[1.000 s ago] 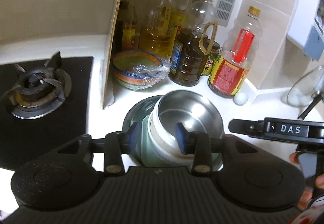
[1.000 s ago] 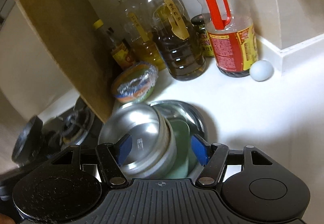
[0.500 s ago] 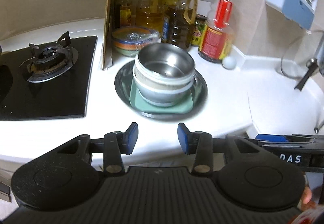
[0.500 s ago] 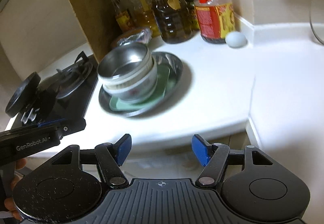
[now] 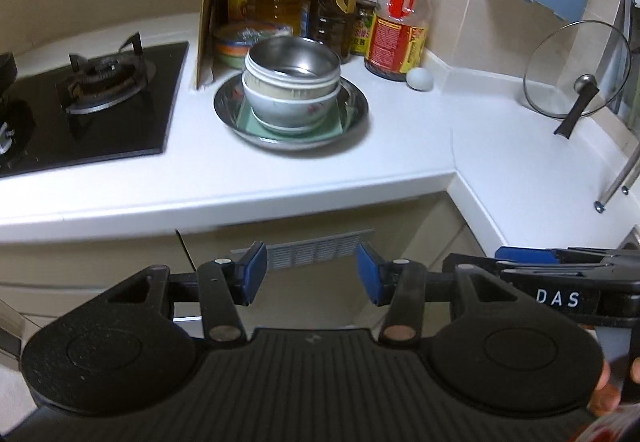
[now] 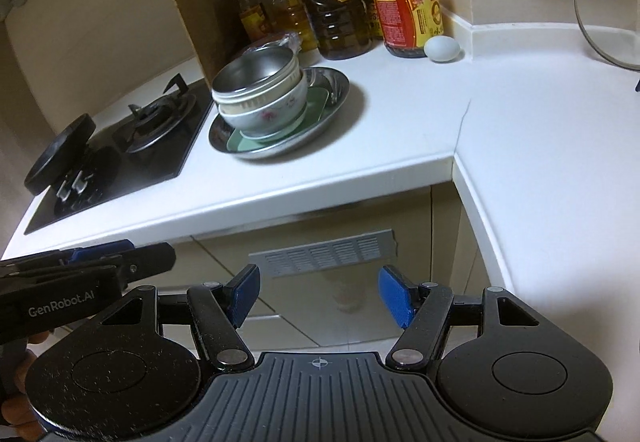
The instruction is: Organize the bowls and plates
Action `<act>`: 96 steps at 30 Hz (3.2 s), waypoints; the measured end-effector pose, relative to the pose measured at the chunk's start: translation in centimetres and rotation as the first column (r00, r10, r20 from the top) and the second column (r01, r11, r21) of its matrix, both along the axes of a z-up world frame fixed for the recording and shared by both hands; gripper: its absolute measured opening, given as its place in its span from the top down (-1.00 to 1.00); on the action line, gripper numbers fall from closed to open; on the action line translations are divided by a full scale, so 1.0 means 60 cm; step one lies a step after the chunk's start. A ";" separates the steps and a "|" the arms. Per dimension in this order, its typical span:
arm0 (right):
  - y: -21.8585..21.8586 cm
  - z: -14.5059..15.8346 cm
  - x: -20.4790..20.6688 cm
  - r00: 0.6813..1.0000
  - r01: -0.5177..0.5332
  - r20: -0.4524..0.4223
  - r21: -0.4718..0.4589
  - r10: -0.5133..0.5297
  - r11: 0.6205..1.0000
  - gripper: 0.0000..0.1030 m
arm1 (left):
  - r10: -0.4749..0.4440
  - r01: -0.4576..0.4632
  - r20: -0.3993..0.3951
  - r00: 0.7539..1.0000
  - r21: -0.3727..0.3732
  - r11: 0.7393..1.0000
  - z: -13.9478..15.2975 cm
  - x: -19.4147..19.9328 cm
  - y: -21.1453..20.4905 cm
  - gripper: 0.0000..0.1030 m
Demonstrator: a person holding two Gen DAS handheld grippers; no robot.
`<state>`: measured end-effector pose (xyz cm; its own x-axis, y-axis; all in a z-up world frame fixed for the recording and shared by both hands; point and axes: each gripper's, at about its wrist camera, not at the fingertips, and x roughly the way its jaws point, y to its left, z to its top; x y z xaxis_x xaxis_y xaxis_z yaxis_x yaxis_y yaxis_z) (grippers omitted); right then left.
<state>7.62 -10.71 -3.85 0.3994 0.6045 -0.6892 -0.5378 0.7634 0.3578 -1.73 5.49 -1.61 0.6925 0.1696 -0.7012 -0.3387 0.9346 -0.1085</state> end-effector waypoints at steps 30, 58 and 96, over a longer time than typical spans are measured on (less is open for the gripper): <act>-0.010 0.001 -0.006 0.999 0.024 0.027 -0.034 -0.023 0.999 -0.28 | -0.075 0.075 -0.012 0.997 -0.002 0.997 -0.011 0.006 -0.007 0.09; -0.014 0.003 -0.006 0.999 0.027 0.033 -0.032 -0.026 0.999 -0.28 | -0.070 0.070 -0.010 0.997 0.002 0.998 -0.009 0.003 -0.013 0.09; -0.021 0.007 -0.007 0.999 0.026 0.032 -0.028 -0.025 0.999 -0.28 | -0.067 0.067 -0.009 0.998 0.008 0.998 -0.003 0.004 -0.024 0.09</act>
<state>7.20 -11.98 -3.42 0.4364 0.5745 -0.6924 -0.5292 0.7863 0.3189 -1.50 4.06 -1.80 0.6965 0.1290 -0.7058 -0.2759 0.9562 -0.0975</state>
